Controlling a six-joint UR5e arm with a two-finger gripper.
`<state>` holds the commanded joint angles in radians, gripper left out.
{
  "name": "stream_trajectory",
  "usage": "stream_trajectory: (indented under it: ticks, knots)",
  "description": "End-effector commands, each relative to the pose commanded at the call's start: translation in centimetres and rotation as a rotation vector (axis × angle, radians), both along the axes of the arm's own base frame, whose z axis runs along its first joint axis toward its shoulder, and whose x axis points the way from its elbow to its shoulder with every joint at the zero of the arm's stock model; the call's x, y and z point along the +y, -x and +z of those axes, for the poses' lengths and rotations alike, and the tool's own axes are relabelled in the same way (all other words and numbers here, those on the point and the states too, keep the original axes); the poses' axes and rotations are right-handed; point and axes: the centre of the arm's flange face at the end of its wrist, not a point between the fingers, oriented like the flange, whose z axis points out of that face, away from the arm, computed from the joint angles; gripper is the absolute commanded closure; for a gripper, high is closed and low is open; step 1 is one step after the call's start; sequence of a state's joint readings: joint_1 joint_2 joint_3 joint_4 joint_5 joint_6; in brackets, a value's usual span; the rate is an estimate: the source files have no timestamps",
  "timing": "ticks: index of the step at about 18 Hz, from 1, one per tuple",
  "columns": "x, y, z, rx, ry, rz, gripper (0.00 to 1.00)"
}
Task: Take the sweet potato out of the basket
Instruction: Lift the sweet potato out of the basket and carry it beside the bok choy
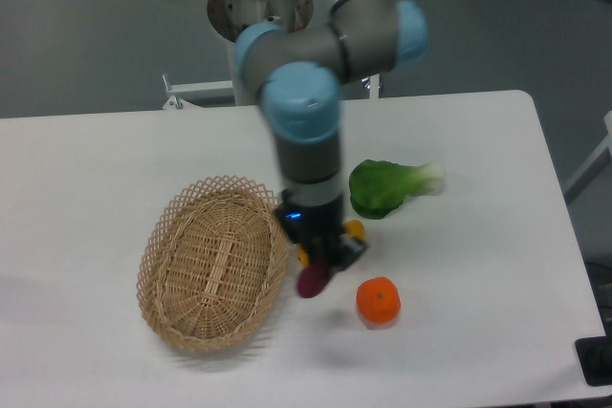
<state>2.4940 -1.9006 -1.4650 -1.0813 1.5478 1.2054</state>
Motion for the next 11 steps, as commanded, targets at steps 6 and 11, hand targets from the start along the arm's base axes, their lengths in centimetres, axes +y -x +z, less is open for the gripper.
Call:
stream_trajectory:
  ticks: [6,11]
  knots:
    - [-5.5,4.8,1.1,0.002,0.018,-0.041,0.79]
    - [-6.4,5.5,0.9,0.002,0.026,-0.043,0.79]
